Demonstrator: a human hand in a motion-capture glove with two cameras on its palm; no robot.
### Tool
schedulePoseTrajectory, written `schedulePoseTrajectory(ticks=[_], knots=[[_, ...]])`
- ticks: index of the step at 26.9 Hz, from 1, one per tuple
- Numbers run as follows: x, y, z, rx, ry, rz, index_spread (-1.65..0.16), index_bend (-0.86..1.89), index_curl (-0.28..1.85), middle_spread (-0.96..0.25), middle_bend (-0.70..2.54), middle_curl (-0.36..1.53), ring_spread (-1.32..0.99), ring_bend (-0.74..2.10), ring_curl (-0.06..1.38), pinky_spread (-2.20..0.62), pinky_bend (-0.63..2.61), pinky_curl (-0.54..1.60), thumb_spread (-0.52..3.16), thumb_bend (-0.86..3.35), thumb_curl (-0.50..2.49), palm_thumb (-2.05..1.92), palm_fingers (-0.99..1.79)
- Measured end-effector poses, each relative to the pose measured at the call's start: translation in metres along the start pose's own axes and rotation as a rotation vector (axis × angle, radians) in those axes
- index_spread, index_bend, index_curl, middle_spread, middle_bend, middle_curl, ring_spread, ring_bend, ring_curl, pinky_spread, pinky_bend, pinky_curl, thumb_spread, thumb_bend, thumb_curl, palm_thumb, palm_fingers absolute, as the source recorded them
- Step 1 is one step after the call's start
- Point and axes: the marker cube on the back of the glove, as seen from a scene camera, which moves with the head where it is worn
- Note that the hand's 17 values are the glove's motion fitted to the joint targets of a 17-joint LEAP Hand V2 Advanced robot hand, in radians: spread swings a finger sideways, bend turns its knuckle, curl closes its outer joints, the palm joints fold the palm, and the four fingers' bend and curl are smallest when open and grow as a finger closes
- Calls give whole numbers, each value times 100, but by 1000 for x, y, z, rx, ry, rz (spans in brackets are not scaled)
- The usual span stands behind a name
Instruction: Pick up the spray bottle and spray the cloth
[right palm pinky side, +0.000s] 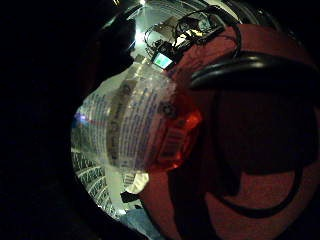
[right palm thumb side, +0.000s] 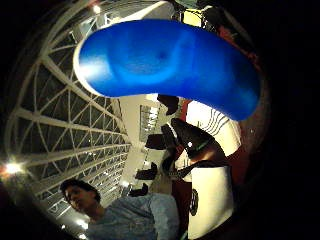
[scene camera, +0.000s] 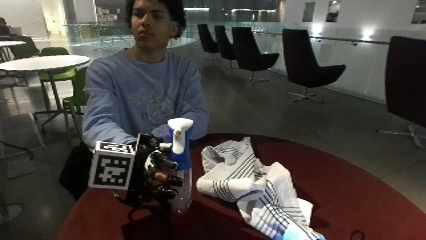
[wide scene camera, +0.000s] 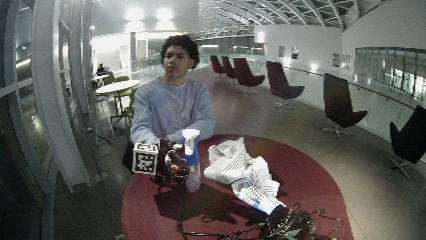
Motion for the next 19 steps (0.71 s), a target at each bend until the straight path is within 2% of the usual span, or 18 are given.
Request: schedulePoseTrajectory(ticks=[12,19], knots=[[6,-11,18,22,10,50,-36,15,23,-4,46,44,3,21,30,24,17,31,97,-3,36,66,54],[10,-13,23,110,16,44,-32,32,32,-5,41,42,2,22,29,27,11,26,96,3,39,79,71]])
